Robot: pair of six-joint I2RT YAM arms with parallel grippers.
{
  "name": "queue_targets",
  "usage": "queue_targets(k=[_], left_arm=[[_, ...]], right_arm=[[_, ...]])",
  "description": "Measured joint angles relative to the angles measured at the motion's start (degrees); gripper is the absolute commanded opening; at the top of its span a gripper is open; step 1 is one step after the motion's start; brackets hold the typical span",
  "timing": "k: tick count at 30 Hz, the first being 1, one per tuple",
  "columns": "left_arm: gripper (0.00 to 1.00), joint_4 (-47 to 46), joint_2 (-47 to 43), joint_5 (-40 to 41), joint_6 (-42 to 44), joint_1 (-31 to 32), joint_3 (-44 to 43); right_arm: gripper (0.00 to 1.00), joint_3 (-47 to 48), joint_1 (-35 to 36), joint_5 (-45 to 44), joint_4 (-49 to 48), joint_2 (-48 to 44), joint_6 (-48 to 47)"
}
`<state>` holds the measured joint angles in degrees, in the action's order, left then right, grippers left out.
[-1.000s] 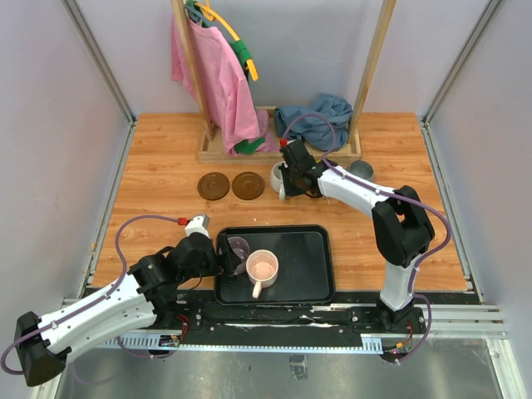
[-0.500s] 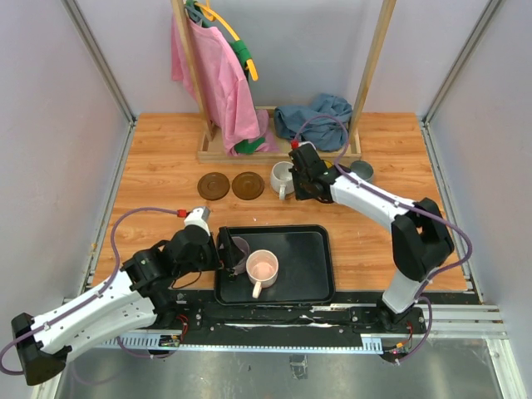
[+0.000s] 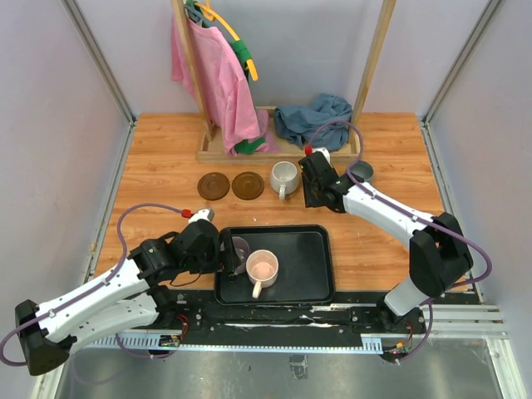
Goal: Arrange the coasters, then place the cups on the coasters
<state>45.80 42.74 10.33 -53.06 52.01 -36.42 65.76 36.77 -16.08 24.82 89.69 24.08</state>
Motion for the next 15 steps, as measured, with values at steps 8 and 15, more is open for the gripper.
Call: queue_targets(k=[8, 15], left_arm=[[0.8, 3.85, 1.27, -0.79, -2.49, 1.31, -1.14], [0.73, 3.06, 3.56, -0.28, -2.86, 2.71, 0.02]], right_arm=[[0.34, -0.37, 0.0, -0.9, 0.55, 0.0, 0.2], [0.32, -0.61, 0.0, -0.87, 0.55, 0.0, 0.81]])
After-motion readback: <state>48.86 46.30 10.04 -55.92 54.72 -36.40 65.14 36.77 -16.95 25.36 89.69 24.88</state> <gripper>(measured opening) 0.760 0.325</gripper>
